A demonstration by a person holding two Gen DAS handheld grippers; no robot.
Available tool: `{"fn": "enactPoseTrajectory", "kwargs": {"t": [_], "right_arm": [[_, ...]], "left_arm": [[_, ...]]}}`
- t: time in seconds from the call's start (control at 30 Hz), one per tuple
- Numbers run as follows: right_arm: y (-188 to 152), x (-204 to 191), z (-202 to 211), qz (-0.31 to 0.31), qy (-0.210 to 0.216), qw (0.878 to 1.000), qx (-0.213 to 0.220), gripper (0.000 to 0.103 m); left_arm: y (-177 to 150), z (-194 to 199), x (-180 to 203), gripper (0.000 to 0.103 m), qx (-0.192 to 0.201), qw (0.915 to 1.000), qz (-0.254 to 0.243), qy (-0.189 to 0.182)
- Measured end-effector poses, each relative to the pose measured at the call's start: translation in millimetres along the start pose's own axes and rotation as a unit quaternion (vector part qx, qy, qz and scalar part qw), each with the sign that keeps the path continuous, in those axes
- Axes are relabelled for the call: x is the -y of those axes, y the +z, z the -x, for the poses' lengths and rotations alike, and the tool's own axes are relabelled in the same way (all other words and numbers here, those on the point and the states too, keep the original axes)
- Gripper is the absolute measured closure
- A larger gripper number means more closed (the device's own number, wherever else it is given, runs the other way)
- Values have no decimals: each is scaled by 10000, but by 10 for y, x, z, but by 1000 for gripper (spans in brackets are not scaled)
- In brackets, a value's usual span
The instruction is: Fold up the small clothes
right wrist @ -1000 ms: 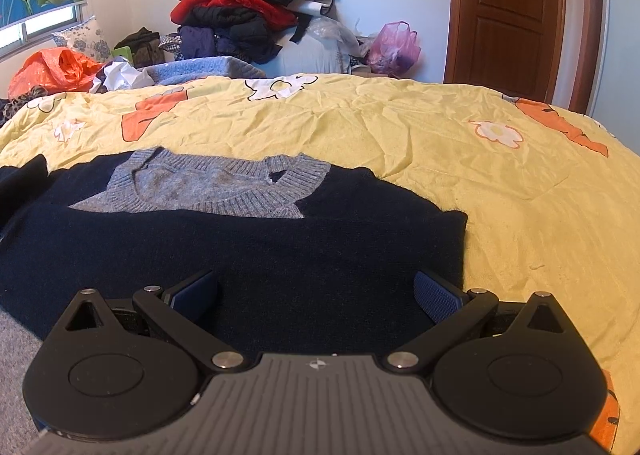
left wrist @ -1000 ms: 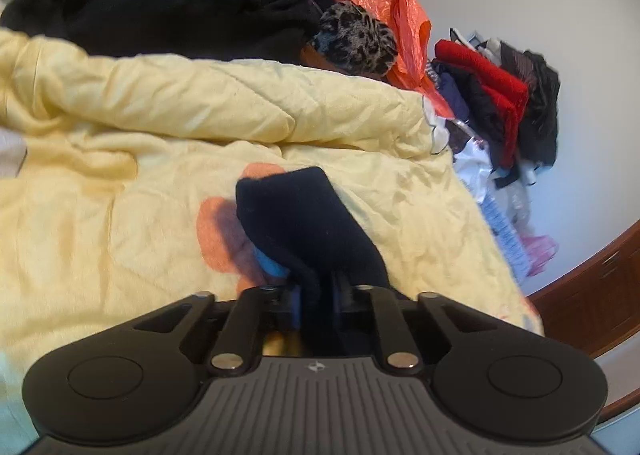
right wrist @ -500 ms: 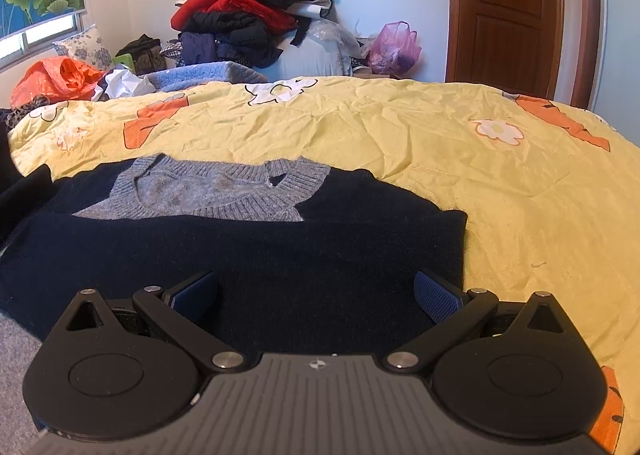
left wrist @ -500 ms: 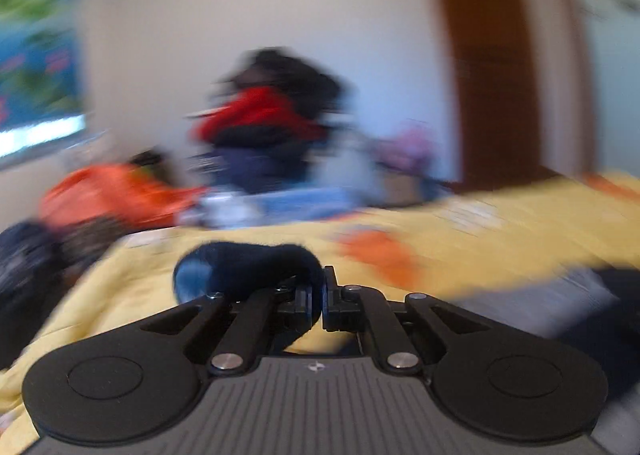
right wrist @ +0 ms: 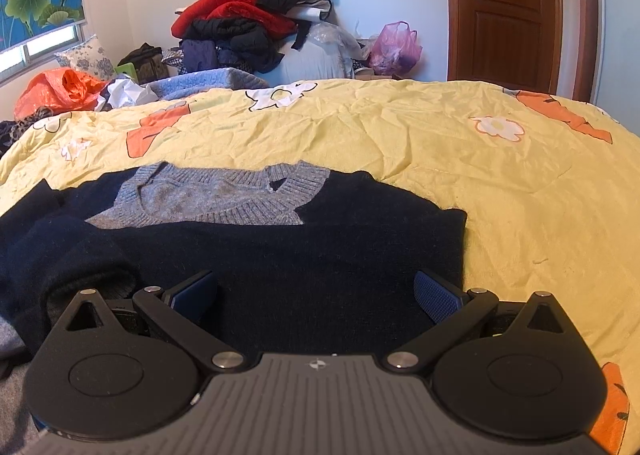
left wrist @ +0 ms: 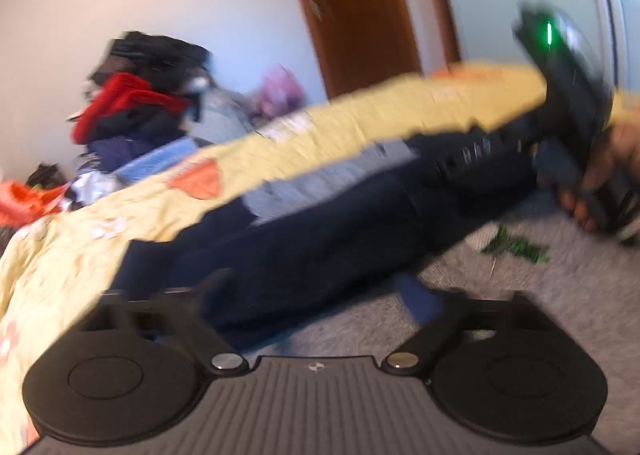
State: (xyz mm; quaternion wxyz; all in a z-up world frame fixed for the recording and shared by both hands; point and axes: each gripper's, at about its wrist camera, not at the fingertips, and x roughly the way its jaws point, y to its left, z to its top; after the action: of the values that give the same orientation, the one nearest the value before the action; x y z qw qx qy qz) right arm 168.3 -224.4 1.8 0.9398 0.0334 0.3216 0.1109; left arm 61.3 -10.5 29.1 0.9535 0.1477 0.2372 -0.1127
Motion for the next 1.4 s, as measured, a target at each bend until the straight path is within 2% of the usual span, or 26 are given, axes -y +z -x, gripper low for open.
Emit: {"fn": "enactPoseTrajectory", "kwargs": {"t": [0.03,0.13,0.23,0.3,0.33,0.37,0.43,0.5,0.57,0.63,0.67,0.7,0.73,0.77,0.8,0.87,0.9,1.03,1.13,1.2,1.27,1.4], "right_arm": [[0,-6,-1,4,-3,10000,-1,0],[1,-1,1,7,-6,10000,-3,0],[8,-51,-13,148,-103,9998,-67,0],[86,-142,8,160,-215,9992,-301,0],[146,-185,66,-81,-81,9993,-360,1],[193,-220,151,-408,287,9983,-309,1],[246,-321,258,-975,1114,9885,-299,0],[263,-454,181,-1322,1529,9768,-712,1],[239,-520,37,-1784,1779,9605,-1181,8],[211,-599,-47,-2014,2058,9475,-1387,27],[205,-666,-56,-1940,2017,9498,-1402,30],[200,-741,-44,-1798,1880,9556,-1386,38],[208,-782,-43,-1677,1742,9608,-1357,53],[205,-796,-38,-1626,1635,9639,-1331,63],[209,-788,-40,-1664,1635,9633,-1327,82],[241,-728,-2,-1808,1806,9583,-1277,85],[283,-724,34,-1713,1771,9616,-1212,85],[620,-763,276,-882,1692,9781,-833,85],[932,-723,488,-103,1454,9877,-569,85],[1072,-594,552,207,1244,9902,-598,85],[1135,-399,540,258,1033,9914,-767,85],[980,25,441,85,592,9926,-1052,85]], "left_arm": [[-42,98,-57,7,44,9997,230,-92],[-197,173,-205,7,-258,9951,905,-317],[-350,40,-321,7,-935,9852,1371,-432],[-380,85,-419,7,-756,9818,1706,-349],[-379,62,-432,6,-813,9800,1779,-356],[-381,68,-435,6,-811,9803,1771,-338],[-368,74,-421,5,-824,9809,1733,-310],[-364,86,-422,4,-840,9813,1703,-302],[-346,71,-411,4,-824,9808,1739,-327],[-376,91,-440,4,-781,9792,1836,-367],[-367,65,-431,4,-754,9781,1902,-381],[-365,45,-451,4,-731,9768,1974,-392],[-358,16,-474,4,-711,9755,2042,-403],[-346,-23,-499,4,-694,9744,2098,-416],[-348,-22,-507,4,-679,9736,2136,-429],[-350,-8,-510,4,-666,9731,2161,-441],[-350,-5,-508,4,-667,9732,2158,-440],[-348,-2,-508,3,-669,9731,2158,-438],[-349,-1,-509,3,-669,9731,2160,-440],[-349,-1,-509,2,-670,9731,2161,-445],[-350,-4,-506,1,-674,9728,2166,-461],[-350,-4,-505,1,-674,9728,2169,-461]]}}
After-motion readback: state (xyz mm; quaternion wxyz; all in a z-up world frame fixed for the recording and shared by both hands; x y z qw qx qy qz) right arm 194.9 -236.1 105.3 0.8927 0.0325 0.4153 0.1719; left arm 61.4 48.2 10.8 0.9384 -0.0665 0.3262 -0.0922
